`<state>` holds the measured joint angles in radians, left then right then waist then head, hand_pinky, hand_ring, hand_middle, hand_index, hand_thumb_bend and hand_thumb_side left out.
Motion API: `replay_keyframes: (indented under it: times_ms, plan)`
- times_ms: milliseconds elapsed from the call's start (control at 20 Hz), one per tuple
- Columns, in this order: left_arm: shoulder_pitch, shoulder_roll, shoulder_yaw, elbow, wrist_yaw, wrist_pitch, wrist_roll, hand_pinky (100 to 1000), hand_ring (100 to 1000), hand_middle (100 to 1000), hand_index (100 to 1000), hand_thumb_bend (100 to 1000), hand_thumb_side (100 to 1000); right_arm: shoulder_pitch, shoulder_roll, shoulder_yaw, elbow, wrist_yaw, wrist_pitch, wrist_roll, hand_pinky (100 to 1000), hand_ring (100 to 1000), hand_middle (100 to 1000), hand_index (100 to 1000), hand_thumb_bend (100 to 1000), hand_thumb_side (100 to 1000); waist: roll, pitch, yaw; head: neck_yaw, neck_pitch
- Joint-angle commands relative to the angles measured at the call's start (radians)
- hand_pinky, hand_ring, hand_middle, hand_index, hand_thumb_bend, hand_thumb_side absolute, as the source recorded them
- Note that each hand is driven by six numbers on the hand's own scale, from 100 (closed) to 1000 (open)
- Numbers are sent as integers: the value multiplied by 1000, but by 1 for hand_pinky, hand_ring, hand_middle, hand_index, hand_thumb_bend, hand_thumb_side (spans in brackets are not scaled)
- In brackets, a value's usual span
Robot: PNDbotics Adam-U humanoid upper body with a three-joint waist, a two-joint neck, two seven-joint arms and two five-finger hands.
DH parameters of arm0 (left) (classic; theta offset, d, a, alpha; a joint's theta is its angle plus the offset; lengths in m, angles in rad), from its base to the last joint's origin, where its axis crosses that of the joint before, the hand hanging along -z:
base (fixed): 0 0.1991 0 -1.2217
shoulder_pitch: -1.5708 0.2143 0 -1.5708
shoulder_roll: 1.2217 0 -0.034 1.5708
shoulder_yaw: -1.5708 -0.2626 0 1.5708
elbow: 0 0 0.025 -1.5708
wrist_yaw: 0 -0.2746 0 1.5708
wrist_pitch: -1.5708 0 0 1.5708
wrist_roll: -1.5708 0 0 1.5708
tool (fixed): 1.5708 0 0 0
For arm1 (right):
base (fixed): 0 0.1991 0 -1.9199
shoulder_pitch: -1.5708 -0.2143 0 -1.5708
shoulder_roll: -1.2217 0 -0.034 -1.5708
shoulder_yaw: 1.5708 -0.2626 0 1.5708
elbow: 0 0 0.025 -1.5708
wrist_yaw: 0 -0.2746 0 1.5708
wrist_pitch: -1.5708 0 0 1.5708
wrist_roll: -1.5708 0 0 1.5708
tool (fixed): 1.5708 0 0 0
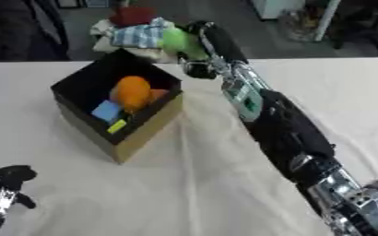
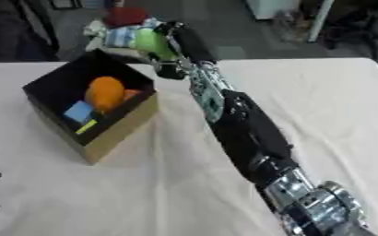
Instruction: Pick up objects on the table and place them in the box.
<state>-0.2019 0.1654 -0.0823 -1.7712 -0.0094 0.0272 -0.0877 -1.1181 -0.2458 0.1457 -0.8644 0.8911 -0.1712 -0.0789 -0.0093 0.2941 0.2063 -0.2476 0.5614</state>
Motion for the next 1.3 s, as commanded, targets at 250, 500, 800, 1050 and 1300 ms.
replay_keyframes:
  times_ms: [250, 500, 800, 1050, 1300]
  plan:
    - [-9, 4, -1, -17, 2, 0, -3, 443, 750, 619, 698, 354, 637, -26, 19, 23, -38, 65, -114, 167, 849, 886, 899, 963, 385, 460, -13, -35, 0, -1, 2]
    - [-7, 4, 1, -16, 1, 0, -2, 443, 750, 619, 698, 354, 637, -24, 4, 33, -95, 31, -134, 216, 886, 934, 945, 970, 393, 480, -13, -39, -16, 6, 7]
    - [1, 5, 10, -14, 1, 0, 7, 444, 750, 619, 698, 354, 636, -14, -44, 46, -207, -88, -113, 194, 871, 912, 912, 942, 330, 453, -12, -51, -56, 33, 19]
    - [14, 9, 25, -12, -1, 0, 22, 444, 750, 619, 698, 354, 635, 36, -127, 55, -360, -312, -43, 107, 812, 813, 790, 882, 118, 300, -12, -65, -104, 76, 32]
    - [23, 11, 39, -12, -2, -1, 37, 444, 750, 619, 698, 353, 633, 164, -215, 44, -581, -581, 44, 21, 790, 773, 709, 820, 100, 270, -9, -74, -149, 124, 48]
